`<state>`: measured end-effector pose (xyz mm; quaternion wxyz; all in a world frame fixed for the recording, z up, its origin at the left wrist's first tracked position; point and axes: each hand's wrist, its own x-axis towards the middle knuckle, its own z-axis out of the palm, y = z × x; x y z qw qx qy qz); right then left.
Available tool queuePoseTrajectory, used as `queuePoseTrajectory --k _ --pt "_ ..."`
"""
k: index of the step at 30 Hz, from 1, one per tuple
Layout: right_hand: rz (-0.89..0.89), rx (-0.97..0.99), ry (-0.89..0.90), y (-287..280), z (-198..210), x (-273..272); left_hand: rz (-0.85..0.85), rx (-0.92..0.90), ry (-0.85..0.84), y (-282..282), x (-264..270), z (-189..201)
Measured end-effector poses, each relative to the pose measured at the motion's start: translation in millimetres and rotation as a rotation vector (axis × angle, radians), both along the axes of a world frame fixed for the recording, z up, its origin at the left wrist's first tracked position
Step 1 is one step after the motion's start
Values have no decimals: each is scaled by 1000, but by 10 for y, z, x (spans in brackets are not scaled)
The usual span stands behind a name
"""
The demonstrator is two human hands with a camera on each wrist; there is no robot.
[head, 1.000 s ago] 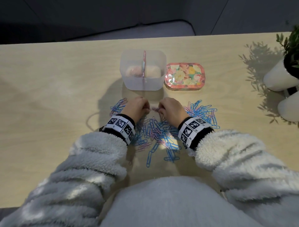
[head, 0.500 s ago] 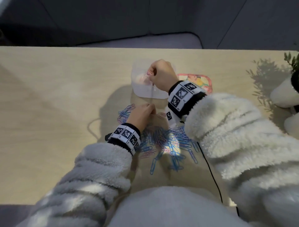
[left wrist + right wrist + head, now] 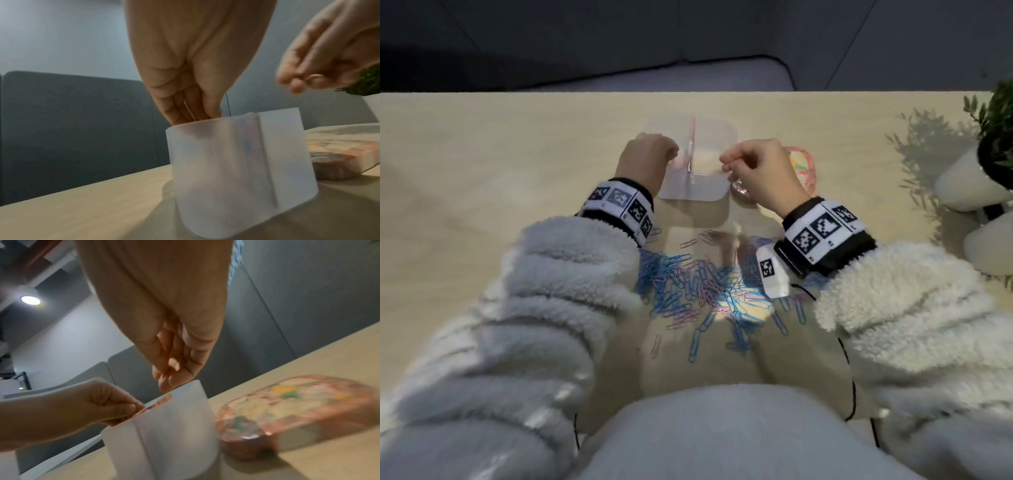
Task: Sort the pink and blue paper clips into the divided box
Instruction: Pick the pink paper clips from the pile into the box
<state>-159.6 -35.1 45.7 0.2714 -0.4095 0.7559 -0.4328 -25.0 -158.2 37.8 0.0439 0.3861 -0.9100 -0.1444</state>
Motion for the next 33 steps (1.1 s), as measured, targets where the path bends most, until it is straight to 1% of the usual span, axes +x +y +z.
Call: queuePoseTrajectory --k 1,3,5,6,7,8,10,12,14,16,18,20,22,26,27,29,31,33 --pt "-6 11 -17 122 -28 -38 3 6 0 7 -11 8" --pt "-29 72 -48 392 -111 -126 15 -33 81 70 4 15" --pt "-40 167 18 652 -248 -208 -16 -113 237 222 66 13" --pt "-43 219 77 763 -322 -233 -64 -128 288 324 106 -21" --pt "-34 270 128 859 -400 -244 -123 -109 302 431 145 -78" --pt "-11 319 162 931 -465 -231 -183 -48 287 541 174 -151" --pt "86 381 225 1018 -567 -160 -297 93 185 745 195 -302" --pt "162 412 300 1047 -633 -77 -369 161 86 916 154 -437" --pt "137 423 360 1056 -664 -62 -395 189 37 1057 84 -530" --pt "55 435 402 1082 -667 -99 -429 204 15 1159 34 -602" --pt "-31 449 417 1117 -653 -150 -465 194 -20 1221 35 -650" --pt "-88 445 421 1140 -631 -181 -485 166 -5 1253 71 -693" --pt "-61 417 425 1127 -621 -163 -490 158 17 1290 109 -694" --pt "102 408 465 1002 -627 -87 -553 222 -24 1341 163 -652" --pt "131 419 473 965 -631 -80 -545 241 4 1321 178 -641" --pt "148 430 474 895 -637 -74 -437 283 81 1228 201 -632" --pt "139 427 470 811 -634 -46 -287 291 90 1094 220 -605" --pt "161 420 449 718 -634 9 -170 252 65 956 255 -601"
